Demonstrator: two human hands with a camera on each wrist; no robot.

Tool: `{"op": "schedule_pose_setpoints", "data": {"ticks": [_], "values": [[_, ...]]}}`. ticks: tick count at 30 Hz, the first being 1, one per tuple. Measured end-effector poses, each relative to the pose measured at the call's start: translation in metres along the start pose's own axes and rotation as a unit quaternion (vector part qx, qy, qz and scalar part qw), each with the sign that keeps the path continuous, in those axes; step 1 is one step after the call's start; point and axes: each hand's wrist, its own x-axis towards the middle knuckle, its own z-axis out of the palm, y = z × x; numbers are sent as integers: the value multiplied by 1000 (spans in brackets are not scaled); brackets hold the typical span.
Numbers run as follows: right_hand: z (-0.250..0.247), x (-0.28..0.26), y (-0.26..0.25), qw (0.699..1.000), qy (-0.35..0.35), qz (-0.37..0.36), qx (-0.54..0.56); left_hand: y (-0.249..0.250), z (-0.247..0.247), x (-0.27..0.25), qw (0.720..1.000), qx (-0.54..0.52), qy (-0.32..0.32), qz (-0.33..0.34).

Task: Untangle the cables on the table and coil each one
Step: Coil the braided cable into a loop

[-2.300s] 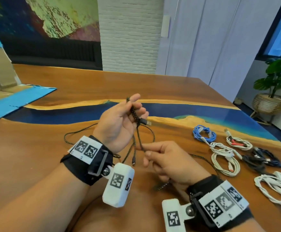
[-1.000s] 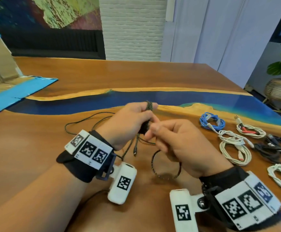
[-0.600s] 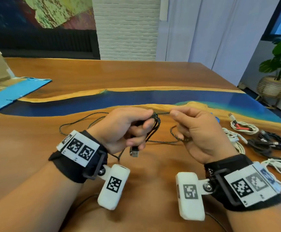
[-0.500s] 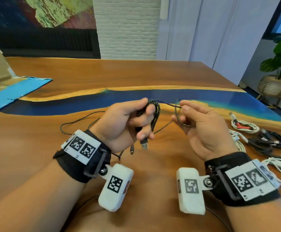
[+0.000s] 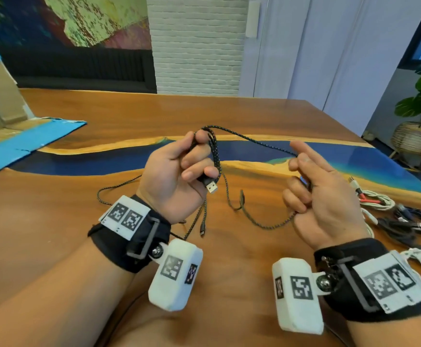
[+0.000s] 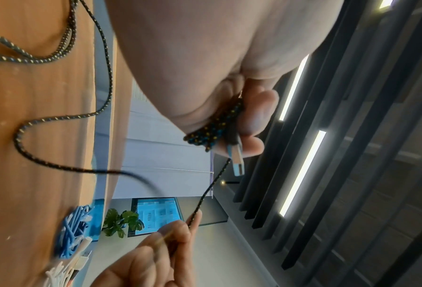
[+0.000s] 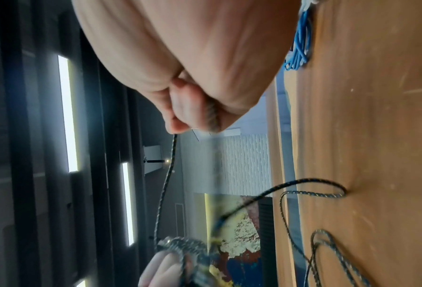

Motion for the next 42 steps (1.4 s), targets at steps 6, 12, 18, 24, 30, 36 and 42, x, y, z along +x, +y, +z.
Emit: {"op": "schedule_pose_setpoints", "data": {"ticks": [6,12,18,24,30,36,42], "values": [[-2,-3,7,919,-45,-78,-383,7,14,-8,999,9,-36,12],[18,-20,22,857,-225,13,-464,-12,15,2,986,109,77,98],[29,-31,14,888,-239,-53,-389,-21,13,-1,892,437,113,10],[12,-13,-8,990,-95,30,-100,-23,17,-9,845,527,25,-90],[2,-5,-6,994,-61,47,-72,-18,20,-13,952,275,-49,-128],[3,-7,4,953,-101,37,-284,-9,11,-6,998,9,-57,-34],[4,-3,5,982,-24,52,-177,2,8,2,988,-57,96,107]]}}
